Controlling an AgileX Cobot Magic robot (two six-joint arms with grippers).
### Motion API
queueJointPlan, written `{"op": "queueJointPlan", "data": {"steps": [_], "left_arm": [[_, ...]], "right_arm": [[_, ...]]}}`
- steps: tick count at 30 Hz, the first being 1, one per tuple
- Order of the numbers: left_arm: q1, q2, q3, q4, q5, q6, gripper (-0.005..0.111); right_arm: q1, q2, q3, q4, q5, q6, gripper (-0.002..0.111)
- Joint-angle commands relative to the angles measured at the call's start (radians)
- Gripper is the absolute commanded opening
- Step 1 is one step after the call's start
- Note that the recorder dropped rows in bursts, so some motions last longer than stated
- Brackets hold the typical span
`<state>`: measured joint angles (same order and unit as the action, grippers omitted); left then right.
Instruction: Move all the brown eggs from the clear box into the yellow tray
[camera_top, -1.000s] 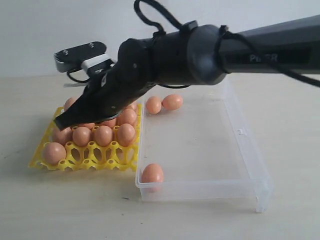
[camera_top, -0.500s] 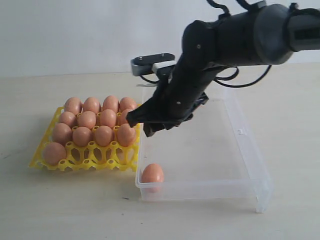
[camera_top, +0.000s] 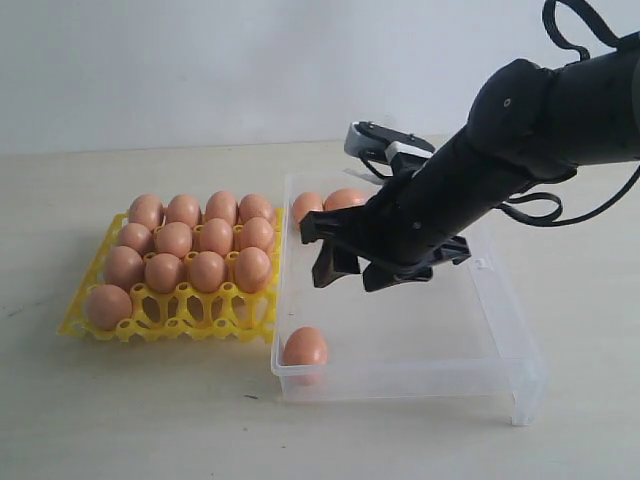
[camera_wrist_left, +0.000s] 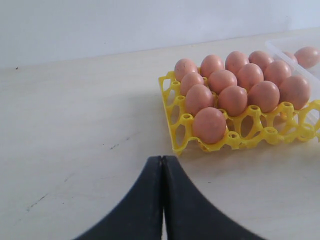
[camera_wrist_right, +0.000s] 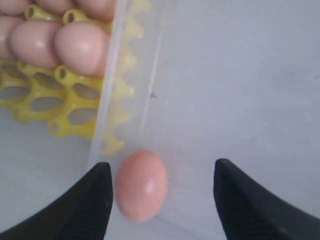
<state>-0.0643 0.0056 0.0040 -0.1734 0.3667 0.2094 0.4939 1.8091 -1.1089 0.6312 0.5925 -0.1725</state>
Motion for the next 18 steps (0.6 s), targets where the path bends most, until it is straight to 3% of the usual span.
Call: {"op": "queueJointPlan", "data": {"steps": [1, 18], "left_arm": [[-0.004, -0.006, -0.004, 0.002, -0.008, 0.0, 0.0], [-0.004, -0.006, -0.004, 0.002, -0.008, 0.0, 0.0]], "right_arm": [[0.018, -0.008, 0.011, 0.173, -0.018, -0.146, 0.058], [0.053, 0.045, 0.057, 0.156, -0.028, -0.153, 0.058]]}}
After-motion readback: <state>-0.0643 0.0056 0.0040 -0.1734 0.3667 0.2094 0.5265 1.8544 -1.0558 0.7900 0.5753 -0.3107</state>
